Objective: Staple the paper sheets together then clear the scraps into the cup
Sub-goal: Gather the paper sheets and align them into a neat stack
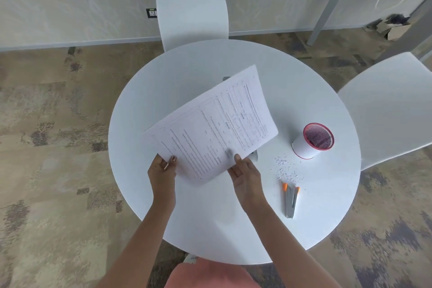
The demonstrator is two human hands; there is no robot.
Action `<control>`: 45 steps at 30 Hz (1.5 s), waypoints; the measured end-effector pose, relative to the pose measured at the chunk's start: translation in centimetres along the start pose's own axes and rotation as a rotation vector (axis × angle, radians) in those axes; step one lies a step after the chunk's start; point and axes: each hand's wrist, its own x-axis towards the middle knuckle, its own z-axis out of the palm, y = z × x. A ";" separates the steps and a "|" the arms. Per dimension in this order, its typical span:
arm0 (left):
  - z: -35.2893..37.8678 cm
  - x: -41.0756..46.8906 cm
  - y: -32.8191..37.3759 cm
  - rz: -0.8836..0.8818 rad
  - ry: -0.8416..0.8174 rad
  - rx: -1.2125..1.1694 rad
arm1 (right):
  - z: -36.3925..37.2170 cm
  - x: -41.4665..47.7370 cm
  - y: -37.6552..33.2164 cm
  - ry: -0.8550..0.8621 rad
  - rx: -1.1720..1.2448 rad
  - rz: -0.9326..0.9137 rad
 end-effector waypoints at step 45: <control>1.4 -0.3 2.6 0.340 -0.008 0.298 | 1.4 0.0 -2.4 0.091 -0.643 -0.499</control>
